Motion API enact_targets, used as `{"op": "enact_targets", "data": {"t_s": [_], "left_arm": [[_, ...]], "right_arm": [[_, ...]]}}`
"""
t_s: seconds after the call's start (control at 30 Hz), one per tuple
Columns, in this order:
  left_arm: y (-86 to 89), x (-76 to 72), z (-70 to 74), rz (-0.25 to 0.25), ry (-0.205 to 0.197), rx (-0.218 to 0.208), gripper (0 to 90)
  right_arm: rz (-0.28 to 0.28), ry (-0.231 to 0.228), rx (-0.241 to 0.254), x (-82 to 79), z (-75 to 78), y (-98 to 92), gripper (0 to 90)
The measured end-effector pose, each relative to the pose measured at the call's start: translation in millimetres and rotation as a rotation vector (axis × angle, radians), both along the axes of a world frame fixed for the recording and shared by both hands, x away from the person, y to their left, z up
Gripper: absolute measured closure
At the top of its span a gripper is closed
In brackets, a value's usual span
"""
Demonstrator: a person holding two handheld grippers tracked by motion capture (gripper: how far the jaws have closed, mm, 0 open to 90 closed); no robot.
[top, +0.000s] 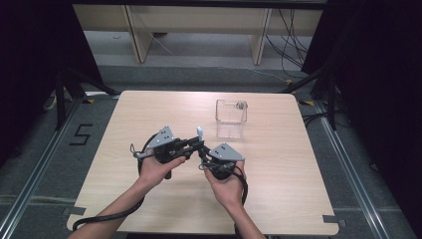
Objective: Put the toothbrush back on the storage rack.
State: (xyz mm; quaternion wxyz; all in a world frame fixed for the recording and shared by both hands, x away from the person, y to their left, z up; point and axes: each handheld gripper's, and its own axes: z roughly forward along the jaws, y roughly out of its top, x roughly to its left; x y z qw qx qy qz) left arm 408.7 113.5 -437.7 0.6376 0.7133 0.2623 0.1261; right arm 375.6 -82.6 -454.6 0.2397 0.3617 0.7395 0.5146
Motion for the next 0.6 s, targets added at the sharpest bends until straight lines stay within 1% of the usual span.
{"op": "enact_targets", "data": {"t_s": [0.03, 0.13, 0.17, 0.2, 0.23, 0.27, 0.3, 0.33, 0.37, 0.4, 0.47, 0.5, 0.53, 0.57, 0.6], "left_arm": [[1.1, -1.9, 1.1, 0.007, -0.006, 0.016, 66.5], [7.2, -8.8, 4.2, 0.032, -0.032, 0.056, 56.4], [10.1, -10.4, 4.6, 0.041, -0.037, 0.067, 53.0], [13.2, -12.0, 4.6, 0.052, -0.041, 0.081, 50.6], [16.0, -12.8, 4.3, 0.058, -0.048, 0.09, 49.0], [19.9, -14.1, 3.5, 0.07, -0.051, 0.098, 47.7], [24.2, -15.0, 2.3, 0.082, -0.051, 0.11, 46.1], [28.5, -15.9, 0.8, 0.095, -0.051, 0.12, 44.4], [32.8, -16.8, -0.8, 0.11, -0.052, 0.128, 42.4], [37.3, -17.7, -2.5, 0.124, -0.055, 0.139, 40.8], [46.4, -19.9, -7.3, 0.149, -0.054, 0.146, 38.9], [49.1, -20.6, -9.1, 0.156, -0.051, 0.145, 38.2], [52.4, -21.2, -11.8, 0.163, -0.052, 0.138, 38.0], [56.2, -22.7, -13.4, 0.175, -0.046, 0.15, 37.7], [59.2, -23.7, -15.6, 0.183, -0.045, 0.151, 37.5]], "right_arm": [[-0.019, 0.023, 0.014, 0.3, -1.1, -0.4, 78.9], [-0.021, 0.025, 0.01, 6.2, -2.7, -8.0, 78.9], [-0.045, 0.038, 0.02, 6.8, -2.5, -11.1, 78.9], [-0.05, 0.035, 0.012, 8.1, -1.7, -14.6, 78.9], [-0.059, 0.019, 0.006, 9.8, -1.1, -18.4, 78.9], [-0.067, 0.02, 0.014, 10.2, -0.7, -20.2, 78.9], [-0.073, 0.041, 0.044, 10.1, -0.2, -22.2, 78.9], [-0.074, 0.029, 0.033, 11.1, 1.0, -25.9, 78.9], [-0.076, 0.031, 0.032, 11.8, 1.8, -29.0, 78.9], [-0.09, 0.035, 0.036, 11.8, 2.4, -31.5, 78.9], [-0.089, 0.033, 0.04, 13.0, 3.2, -35.1, 78.9], [-0.097, 0.031, 0.029, 13.3, 4.2, -38.3, 78.9], [-0.088, 0.033, 0.042, 14.4, 3.9, -39.1, 78.8], [-0.1, 0.03, 0.039, 14.0, 4.5, -41.0, 78.8], [-0.101, 0.034, 0.051, 14.5, 4.2, -41.9, 78.8]]}}
